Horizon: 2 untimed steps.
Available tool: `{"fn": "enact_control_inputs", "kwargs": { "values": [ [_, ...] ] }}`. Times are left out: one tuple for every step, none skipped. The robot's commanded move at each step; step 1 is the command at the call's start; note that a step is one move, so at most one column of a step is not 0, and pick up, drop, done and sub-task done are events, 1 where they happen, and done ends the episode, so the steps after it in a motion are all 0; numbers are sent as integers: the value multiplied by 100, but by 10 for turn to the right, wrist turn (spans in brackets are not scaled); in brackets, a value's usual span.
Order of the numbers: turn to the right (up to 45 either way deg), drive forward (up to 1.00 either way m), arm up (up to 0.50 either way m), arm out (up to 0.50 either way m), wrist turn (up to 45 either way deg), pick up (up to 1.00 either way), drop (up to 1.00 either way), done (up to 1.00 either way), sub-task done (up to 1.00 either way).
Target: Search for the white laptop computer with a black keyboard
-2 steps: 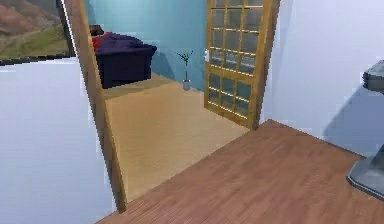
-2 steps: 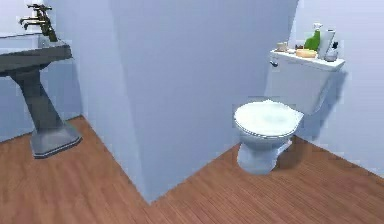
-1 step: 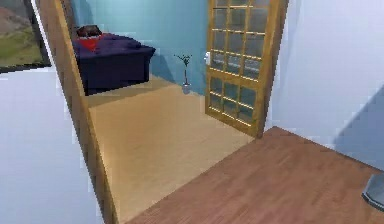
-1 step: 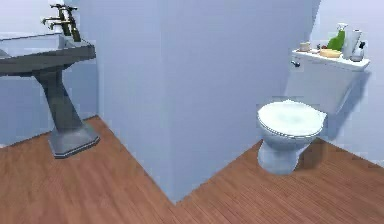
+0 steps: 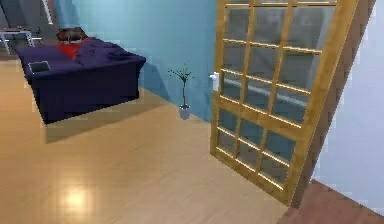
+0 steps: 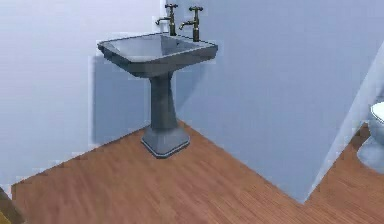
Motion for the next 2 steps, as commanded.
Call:
{"fn": "enact_control_inputs", "kwargs": {
  "values": [
    [120, 0, 0, 0, 0, 0, 0, 0, 0],
    [0, 20, 0, 0, 0, 0, 0, 0, 0]
  ]
}}
